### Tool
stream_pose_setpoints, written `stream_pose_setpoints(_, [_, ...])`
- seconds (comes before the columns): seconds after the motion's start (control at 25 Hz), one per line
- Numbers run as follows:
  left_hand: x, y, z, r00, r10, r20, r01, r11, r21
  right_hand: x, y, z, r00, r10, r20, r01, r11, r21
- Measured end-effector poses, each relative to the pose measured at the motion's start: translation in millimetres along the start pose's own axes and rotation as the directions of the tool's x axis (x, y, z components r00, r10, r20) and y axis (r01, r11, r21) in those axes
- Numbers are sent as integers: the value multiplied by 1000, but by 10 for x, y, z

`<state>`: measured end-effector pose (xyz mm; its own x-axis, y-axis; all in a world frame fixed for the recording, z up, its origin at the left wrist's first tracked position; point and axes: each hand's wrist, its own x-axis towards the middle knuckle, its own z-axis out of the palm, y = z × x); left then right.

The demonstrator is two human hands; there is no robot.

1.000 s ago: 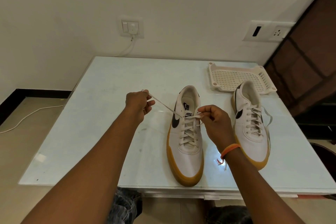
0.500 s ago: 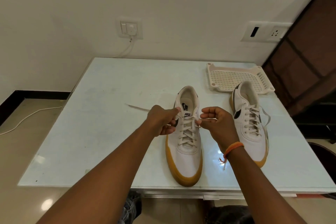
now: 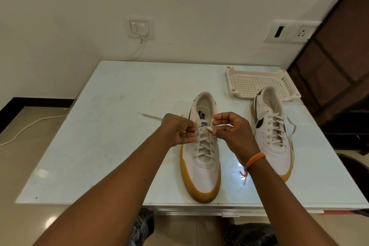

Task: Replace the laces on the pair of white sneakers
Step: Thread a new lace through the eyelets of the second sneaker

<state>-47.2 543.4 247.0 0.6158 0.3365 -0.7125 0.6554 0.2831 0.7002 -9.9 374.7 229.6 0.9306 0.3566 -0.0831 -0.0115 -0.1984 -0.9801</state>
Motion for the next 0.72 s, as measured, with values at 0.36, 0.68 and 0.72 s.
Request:
stream_pose_setpoints(0.36, [54,-36,47,994,47,-94,-51,998,-38,6,58,65,998,2,-67,-5,999,-47])
stream_pose_setpoints(0.68, [-31,132,-148,989,141,-39,-146,975,-169,6,77,116,996,-3,-85,-2,998,-62])
stream_pose_setpoints(0.72, [-47,155,-181,987,157,-31,-160,968,-192,0,78,130,994,-19,-103,10,996,-83])
